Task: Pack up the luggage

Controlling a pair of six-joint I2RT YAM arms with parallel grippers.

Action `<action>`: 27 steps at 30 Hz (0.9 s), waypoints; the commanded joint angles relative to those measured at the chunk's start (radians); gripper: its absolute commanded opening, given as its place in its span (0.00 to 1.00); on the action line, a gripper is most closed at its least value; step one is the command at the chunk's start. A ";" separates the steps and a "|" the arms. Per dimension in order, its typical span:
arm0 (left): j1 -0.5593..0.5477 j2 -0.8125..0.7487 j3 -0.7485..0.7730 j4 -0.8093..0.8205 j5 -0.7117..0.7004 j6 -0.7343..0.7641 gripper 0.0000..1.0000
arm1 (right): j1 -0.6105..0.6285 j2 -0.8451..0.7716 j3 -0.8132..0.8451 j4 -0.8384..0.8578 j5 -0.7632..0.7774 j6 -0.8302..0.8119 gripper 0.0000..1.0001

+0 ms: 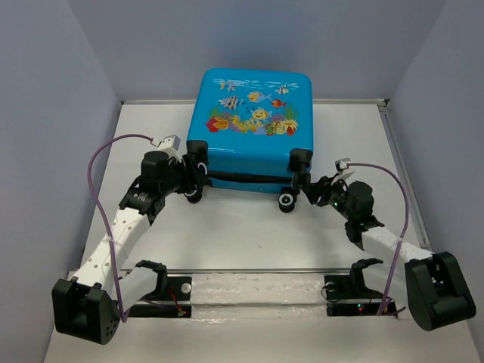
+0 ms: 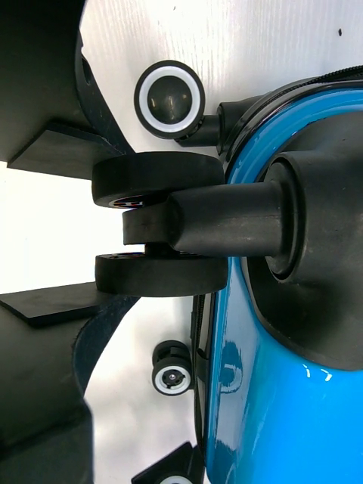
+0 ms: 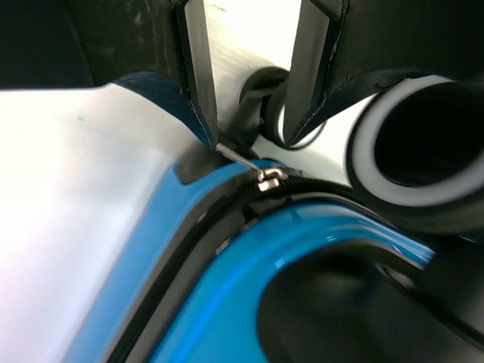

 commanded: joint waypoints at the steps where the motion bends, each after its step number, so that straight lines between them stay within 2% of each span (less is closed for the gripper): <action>1: -0.005 -0.028 0.039 0.158 0.061 -0.003 0.06 | 0.007 0.064 0.059 0.005 -0.062 -0.033 0.47; 7: -0.005 -0.023 0.043 0.158 0.061 0.000 0.06 | 0.007 0.108 0.082 0.062 -0.058 -0.050 0.48; 17: -0.004 -0.023 0.040 0.160 0.062 0.003 0.06 | 0.007 0.223 0.085 0.249 -0.028 -0.036 0.50; 22: -0.004 -0.017 0.036 0.157 0.059 0.011 0.06 | 0.007 0.257 0.057 0.428 -0.054 0.003 0.50; 25: -0.005 -0.022 0.037 0.152 0.056 0.012 0.06 | 0.007 0.285 0.051 0.476 -0.065 0.024 0.45; 27: -0.004 -0.028 0.037 0.151 0.050 0.012 0.06 | 0.007 0.296 0.034 0.537 -0.068 0.050 0.39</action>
